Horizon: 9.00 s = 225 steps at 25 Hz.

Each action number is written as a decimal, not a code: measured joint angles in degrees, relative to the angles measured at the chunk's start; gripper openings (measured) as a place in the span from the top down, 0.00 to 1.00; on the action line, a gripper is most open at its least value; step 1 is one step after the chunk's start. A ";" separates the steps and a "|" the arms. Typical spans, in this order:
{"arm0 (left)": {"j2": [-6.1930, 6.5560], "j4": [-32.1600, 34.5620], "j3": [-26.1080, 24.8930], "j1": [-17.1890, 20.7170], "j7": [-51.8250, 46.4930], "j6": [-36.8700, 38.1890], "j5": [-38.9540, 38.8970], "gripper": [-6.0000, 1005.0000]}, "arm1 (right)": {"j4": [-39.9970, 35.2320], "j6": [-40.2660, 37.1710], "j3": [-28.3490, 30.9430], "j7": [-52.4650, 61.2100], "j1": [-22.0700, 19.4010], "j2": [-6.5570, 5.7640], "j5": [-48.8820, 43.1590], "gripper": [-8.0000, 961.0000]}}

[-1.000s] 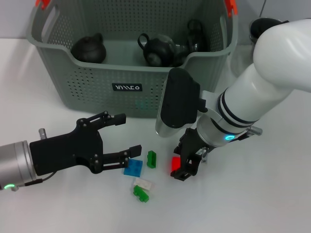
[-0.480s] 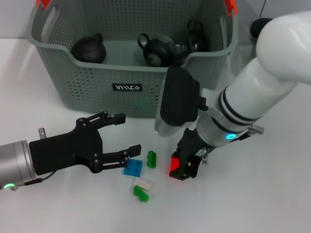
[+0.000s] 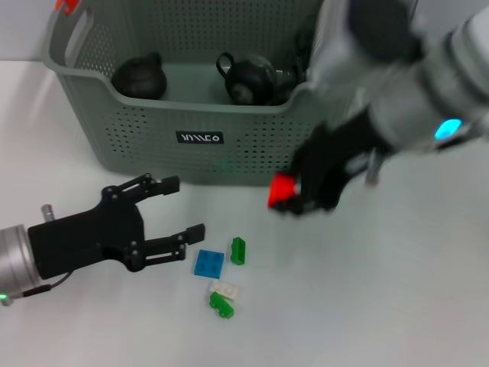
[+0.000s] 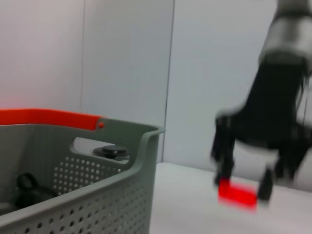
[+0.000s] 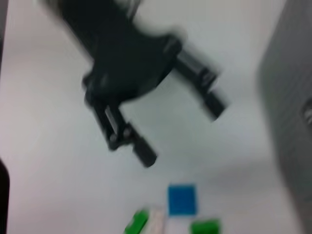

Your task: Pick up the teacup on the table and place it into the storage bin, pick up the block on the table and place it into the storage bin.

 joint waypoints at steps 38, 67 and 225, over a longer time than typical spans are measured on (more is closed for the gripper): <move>0.04 0.59 -0.03 0.11 -1.31 0.74 0.10 0.14 | 14.13 -8.73 21.98 -20.69 -0.78 -3.42 16.88 0.02; 0.63 0.77 -0.15 -0.35 -1.32 0.51 1.54 0.15 | 47.74 36.67 -13.02 -27.48 6.64 0.70 19.95 0.02; -0.49 21.66 50.46 -16.69 -33.54 -18.40 33.96 0.21 | 30.68 3.63 20.30 -27.71 -13.49 0.01 13.22 0.03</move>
